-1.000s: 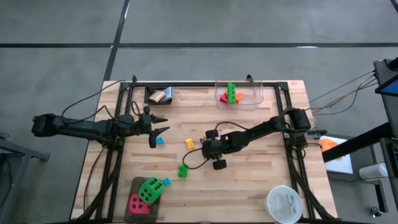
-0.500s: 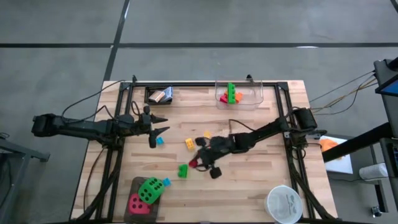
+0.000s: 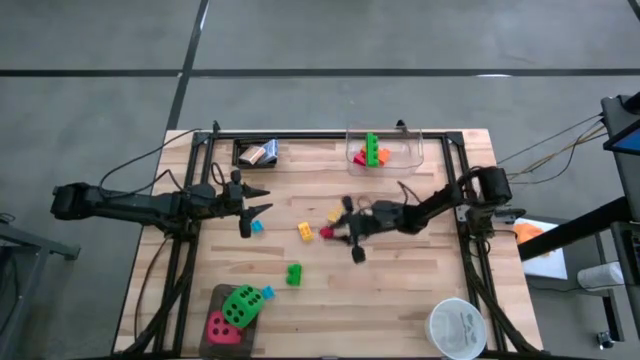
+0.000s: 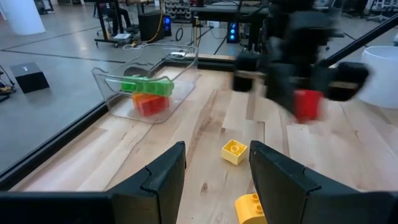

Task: Pick & Place Toys
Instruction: Put the red game piece into the transparent bin, then put the right yellow game piece into the transparent bin

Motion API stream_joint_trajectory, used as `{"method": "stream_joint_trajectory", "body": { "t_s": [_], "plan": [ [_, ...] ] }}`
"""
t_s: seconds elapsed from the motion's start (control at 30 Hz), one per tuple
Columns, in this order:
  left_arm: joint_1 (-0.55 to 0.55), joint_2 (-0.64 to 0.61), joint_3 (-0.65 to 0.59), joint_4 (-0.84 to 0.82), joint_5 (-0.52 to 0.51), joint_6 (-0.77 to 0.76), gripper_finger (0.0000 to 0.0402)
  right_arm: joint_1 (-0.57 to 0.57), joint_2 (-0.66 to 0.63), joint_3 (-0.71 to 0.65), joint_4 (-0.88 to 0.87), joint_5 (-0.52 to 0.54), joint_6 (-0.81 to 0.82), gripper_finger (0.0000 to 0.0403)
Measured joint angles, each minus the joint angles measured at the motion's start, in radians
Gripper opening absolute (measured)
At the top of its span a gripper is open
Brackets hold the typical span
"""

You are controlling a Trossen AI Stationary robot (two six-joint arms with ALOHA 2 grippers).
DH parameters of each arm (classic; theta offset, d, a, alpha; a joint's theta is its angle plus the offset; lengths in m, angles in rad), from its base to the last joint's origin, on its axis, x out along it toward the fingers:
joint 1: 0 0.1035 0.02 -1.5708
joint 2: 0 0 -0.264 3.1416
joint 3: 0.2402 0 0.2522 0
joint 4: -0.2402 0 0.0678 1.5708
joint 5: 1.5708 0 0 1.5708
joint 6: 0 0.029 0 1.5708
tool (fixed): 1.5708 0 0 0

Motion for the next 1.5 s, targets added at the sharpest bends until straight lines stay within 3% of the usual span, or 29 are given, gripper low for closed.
{"method": "stream_joint_trajectory", "body": {
  "t_s": [0.2, 0.47, 0.67, 0.87, 0.93, 1.23, 1.4, 1.5],
  "plan": [
    [0.0, 0.0, 0.0, 0.002, 0.0, 0.0, 0.0177, -0.149, -0.157, -0.074, -0.069, 0.144, -0.002, 0.0087],
    [0.0, 0.0, 0.0, 0.003, 0.0, 0.001, 0.0177, -0.407, -0.409, -0.062, -0.53, 0.339, 0.024, 0.0087],
    [0.0, 0.0, 0.0, 0.003, 0.0, 0.001, 0.0178, -0.538, -0.497, -0.058, -0.662, 0.357, 0.102, 0.0087],
    [0.0, 0.0, 0.0, 0.003, 0.0, 0.002, 0.0177, -0.569, -0.492, -0.058, -0.764, 0.385, 0.149, 0.0088],
    [0.0, 0.0, 0.0, 0.002, 0.0, 0.002, 0.0178, -0.569, -0.484, -0.059, -0.778, 0.402, 0.155, 0.0103],
    [0.0, 0.0, 0.0, 0.002, 0.0, 0.002, 0.0177, -0.568, -0.484, -0.059, -0.785, 0.405, 0.173, 0.024],
    [0.0, 0.0, 0.0, 0.002, 0.0, 0.002, 0.0177, -0.562, -0.488, -0.059, -0.785, 0.387, 0.192, 0.028],
    [0.0, 0.0, 0.0, 0.002, 0.0, 0.002, 0.0177, -0.538, -0.49, -0.059, -0.75, 0.285, 0.189, 0.0291]
  ]
}}
